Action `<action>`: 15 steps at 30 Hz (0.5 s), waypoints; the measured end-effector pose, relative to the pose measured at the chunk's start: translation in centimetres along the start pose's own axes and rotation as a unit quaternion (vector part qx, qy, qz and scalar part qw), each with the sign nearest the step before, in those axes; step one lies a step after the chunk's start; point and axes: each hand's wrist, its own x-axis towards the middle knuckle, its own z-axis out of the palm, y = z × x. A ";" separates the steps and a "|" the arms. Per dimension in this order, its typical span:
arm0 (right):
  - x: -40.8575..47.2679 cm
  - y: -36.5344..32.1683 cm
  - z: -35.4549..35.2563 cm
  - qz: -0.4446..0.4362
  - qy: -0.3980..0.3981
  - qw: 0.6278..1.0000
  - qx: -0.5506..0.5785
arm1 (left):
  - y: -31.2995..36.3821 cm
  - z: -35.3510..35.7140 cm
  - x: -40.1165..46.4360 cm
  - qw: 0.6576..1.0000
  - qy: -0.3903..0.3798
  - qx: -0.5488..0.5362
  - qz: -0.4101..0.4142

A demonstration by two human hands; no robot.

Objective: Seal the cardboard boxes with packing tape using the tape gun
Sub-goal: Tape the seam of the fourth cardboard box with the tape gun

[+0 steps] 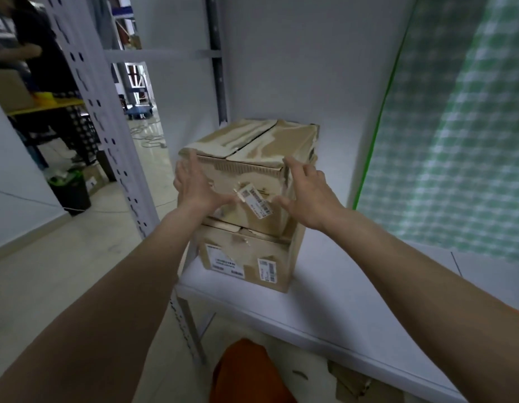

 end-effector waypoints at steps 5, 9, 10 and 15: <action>2.0 0.4 1.7 0.007 0.022 0.998 0.054 | -1.5 0.8 2.7 0.998 -0.005 -0.070 0.002; 2.5 0.6 2.5 0.002 0.031 0.995 0.099 | -2.3 1.1 3.4 0.993 0.007 -0.115 0.008; 2.5 0.6 2.7 0.007 0.037 0.993 0.114 | -2.3 1.1 3.3 0.993 0.014 -0.119 0.009; 3.0 1.1 2.3 0.060 0.113 0.978 0.162 | -0.6 1.3 2.5 0.991 0.021 -0.118 0.050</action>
